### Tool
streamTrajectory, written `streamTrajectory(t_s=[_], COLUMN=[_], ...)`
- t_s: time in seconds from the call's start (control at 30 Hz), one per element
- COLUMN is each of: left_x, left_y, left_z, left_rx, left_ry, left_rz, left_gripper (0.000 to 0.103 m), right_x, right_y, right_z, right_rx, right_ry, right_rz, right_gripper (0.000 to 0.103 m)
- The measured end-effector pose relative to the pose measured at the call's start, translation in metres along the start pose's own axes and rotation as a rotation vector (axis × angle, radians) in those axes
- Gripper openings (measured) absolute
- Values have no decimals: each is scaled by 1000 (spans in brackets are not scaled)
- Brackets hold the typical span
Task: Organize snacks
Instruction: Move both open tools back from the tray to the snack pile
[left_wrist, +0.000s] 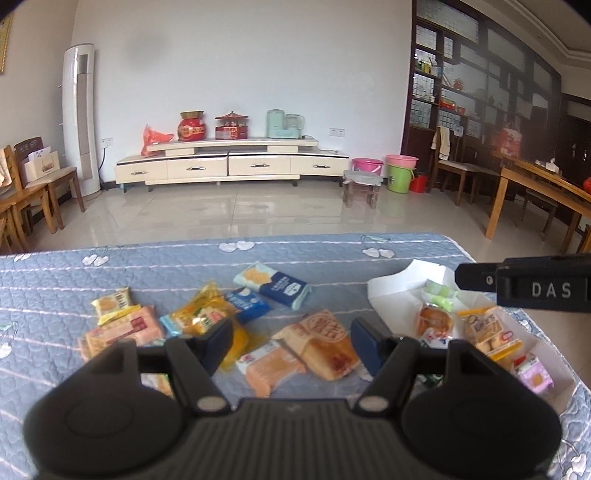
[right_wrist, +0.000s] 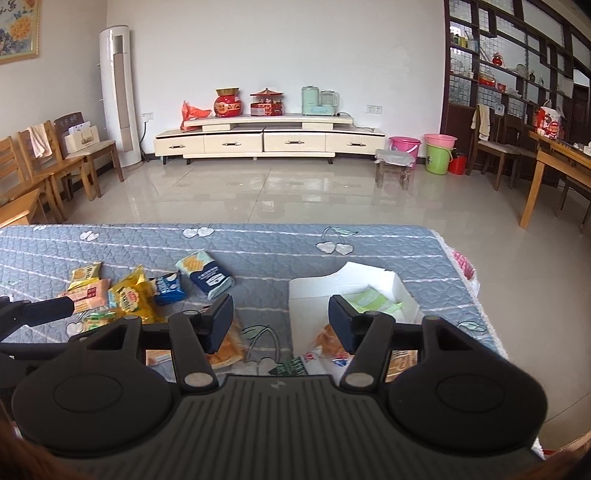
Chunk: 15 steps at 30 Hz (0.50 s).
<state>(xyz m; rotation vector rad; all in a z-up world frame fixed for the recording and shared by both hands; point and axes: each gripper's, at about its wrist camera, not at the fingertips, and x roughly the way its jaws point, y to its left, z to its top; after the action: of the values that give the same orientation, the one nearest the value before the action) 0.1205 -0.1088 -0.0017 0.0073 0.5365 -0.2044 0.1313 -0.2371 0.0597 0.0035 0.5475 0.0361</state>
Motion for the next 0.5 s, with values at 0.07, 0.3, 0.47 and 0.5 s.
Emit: streamTrajectory(t_s=[0.07,0.3,0.47,0.5], left_x=[1,5,10,11], left_y=[8,41,65,70], left_z=[-3,-17,-29,-32], left_rx=[-7,-40,-47,-47], left_ry=[2,21,31,30], left_rz=[12,59,109,123], left_gripper=[70,70,72,74], right_x=[3,18,31,34], right_y=[4,18,24,25], right_z=[-2,-11,-18,-19], right_rx=[-3,-12,-21,-25], right_ry=[5,32,51,55], right_rz=[11,46,66,69], right_gripper=[72,72,76,80])
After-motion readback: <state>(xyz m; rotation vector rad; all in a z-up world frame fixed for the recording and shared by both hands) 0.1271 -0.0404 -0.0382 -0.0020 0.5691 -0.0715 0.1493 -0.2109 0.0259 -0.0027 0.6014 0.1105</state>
